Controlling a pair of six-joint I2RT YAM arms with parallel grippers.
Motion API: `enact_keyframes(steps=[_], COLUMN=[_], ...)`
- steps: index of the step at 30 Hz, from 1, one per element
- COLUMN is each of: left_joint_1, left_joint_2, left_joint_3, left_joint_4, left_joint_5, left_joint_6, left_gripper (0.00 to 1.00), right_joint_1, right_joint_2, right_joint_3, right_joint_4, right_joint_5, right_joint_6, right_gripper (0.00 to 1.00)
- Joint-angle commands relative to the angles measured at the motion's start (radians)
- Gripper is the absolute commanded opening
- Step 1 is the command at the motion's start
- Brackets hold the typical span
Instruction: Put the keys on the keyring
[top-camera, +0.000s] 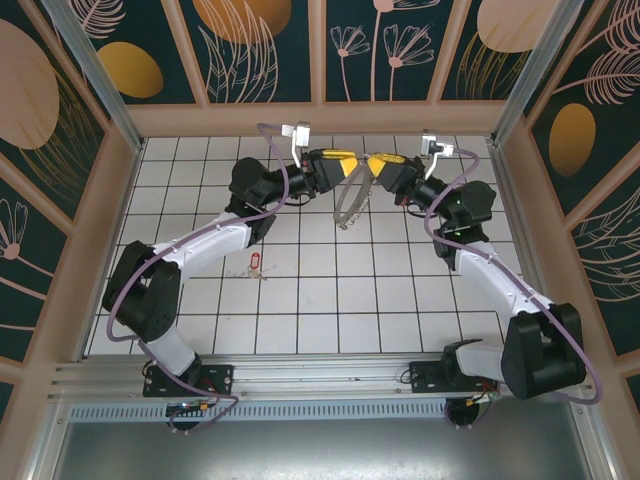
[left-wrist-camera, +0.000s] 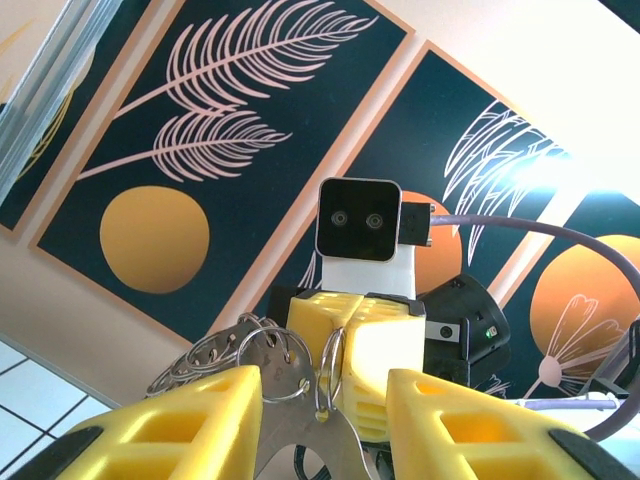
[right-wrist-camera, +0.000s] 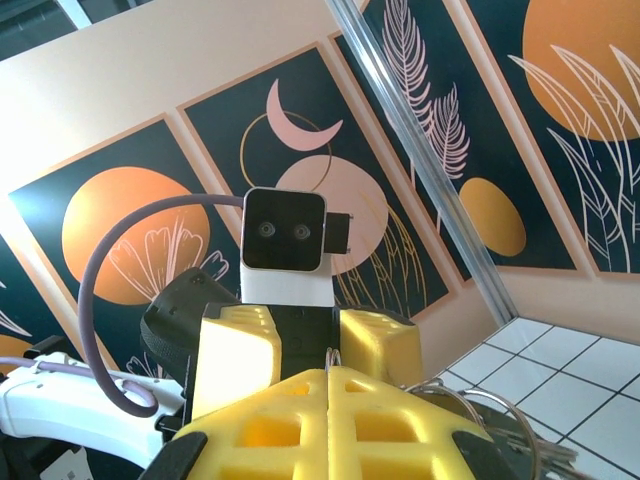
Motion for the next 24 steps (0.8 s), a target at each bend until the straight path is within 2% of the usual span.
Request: enact_keyframes(steps=[1,9,24], left_joint_1=[0.005,0.005,0.003], left_joint_2=[0.014,0.02,0.056], left_joint_3=[0.015,0.018,0.021], left_joint_4=[0.087,0.101,0.113], left_joint_5=[0.028,0.036,0.037], left_joint_6=[-0.037,-0.052,-0.063], left_gripper=[0.37,0.37,0.24], right_joint_1=[0.011,0.024,0.038], right_joint_2=[0.005,0.019,0.023], right_joint_3=[0.045,0.05,0.053], right_joint_4=[0.075,0.069,0.048], right_joint_5=[0.016,0.019,0.017], right_joint_6=[0.011,0.008,-0.002], right_gripper=[0.0,0.0,0.0])
